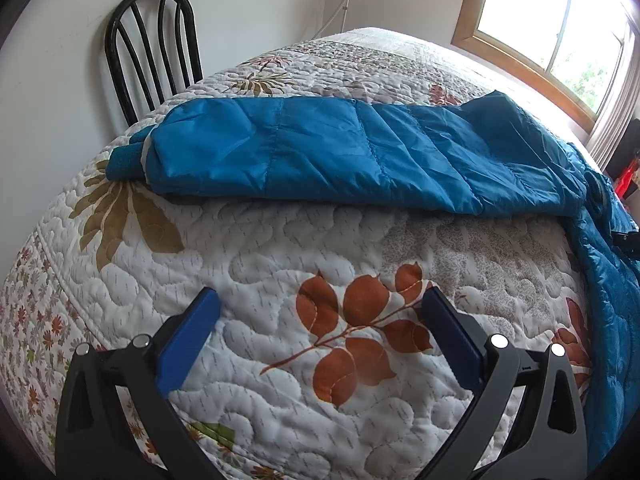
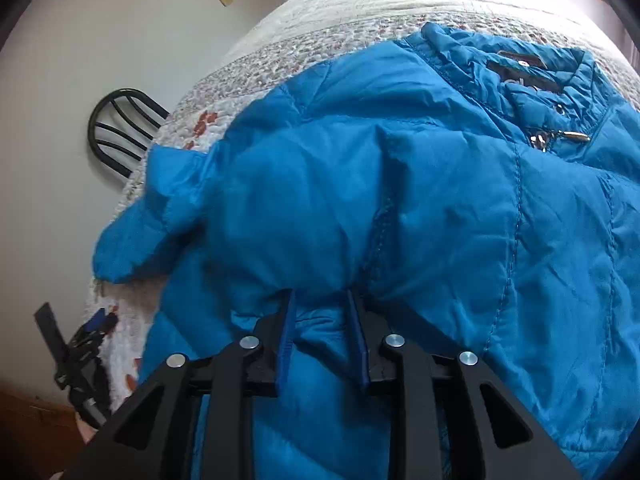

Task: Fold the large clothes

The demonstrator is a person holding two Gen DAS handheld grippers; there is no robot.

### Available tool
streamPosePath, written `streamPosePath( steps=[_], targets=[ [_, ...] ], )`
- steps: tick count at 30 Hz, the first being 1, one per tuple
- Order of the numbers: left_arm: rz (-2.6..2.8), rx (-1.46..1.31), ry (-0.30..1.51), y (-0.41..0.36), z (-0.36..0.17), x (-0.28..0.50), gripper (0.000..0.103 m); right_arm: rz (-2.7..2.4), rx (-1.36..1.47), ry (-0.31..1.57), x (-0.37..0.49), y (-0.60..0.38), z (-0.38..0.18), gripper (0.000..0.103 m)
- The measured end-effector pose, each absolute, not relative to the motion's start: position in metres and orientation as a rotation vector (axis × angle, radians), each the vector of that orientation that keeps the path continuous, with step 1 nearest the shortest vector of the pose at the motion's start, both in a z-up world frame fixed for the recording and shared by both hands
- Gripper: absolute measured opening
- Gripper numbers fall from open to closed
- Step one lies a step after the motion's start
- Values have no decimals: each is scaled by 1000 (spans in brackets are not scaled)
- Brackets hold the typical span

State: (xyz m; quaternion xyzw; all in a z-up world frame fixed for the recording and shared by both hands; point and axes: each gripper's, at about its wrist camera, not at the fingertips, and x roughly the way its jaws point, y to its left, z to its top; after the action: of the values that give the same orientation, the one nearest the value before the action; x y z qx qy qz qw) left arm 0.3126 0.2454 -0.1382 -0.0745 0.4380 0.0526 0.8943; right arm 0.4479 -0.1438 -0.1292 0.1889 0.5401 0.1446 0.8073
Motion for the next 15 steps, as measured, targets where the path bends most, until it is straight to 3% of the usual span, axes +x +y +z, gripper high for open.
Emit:
streamPosePath(
  steps=[10,15],
  targets=[
    [113,-149,911,245,-139,312,100,62,338,1037,356,-245,-67,34],
    [123,-133,918,243,-140,314,100,-87,438,1127,342,-314,-109,34]
  ],
)
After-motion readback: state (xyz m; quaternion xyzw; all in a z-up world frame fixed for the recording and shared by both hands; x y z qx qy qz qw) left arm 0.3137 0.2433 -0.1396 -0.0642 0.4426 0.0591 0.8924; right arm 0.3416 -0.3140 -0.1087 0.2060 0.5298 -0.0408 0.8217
